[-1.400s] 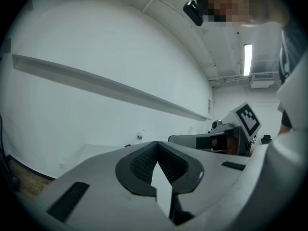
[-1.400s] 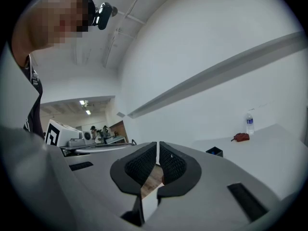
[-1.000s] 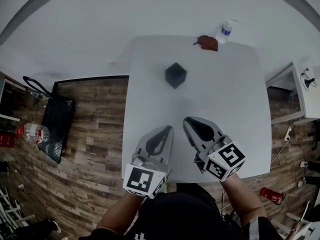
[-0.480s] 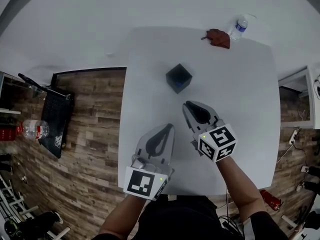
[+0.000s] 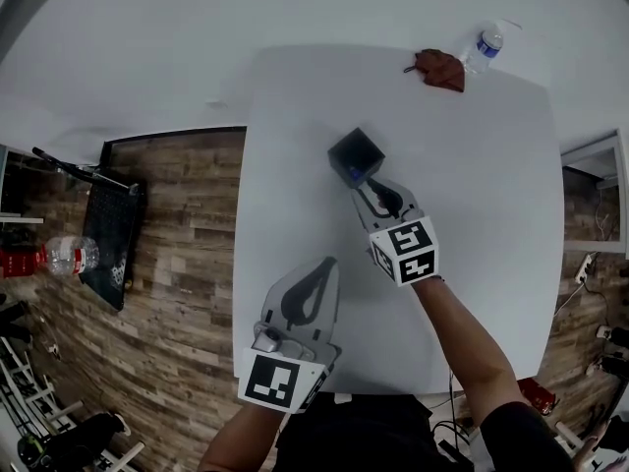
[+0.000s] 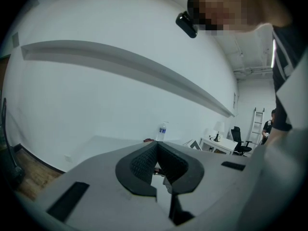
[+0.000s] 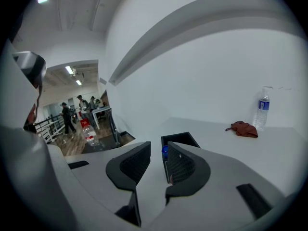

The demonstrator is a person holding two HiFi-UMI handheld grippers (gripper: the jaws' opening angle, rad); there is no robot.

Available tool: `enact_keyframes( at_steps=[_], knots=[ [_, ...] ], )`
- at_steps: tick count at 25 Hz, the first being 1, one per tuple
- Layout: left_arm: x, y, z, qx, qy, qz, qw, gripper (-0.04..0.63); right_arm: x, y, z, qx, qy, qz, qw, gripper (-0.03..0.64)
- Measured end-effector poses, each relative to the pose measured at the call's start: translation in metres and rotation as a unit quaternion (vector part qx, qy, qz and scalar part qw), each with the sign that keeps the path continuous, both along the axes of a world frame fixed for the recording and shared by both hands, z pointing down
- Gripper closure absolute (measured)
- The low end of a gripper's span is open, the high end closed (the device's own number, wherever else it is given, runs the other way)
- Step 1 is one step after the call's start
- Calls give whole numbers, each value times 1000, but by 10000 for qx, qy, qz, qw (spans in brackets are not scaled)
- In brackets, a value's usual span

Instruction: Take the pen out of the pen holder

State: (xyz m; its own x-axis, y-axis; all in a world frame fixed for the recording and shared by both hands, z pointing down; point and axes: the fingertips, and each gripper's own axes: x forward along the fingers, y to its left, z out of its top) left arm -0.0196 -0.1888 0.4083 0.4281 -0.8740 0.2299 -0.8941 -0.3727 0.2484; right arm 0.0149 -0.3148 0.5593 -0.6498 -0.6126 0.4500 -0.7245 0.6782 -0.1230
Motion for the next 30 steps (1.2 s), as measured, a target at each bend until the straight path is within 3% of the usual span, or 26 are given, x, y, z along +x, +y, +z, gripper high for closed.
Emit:
enact_keyframes(
  at_steps=[9, 30],
  knots=[
    [-8, 0, 10, -165, -61, -116, 9998, 588, -13, -23, 36, 12, 676, 28, 9977, 505],
    [-10, 6, 7, -92, -94, -181, 9997, 588, -10, -30, 28, 100, 818, 186, 9964, 536]
  ],
)
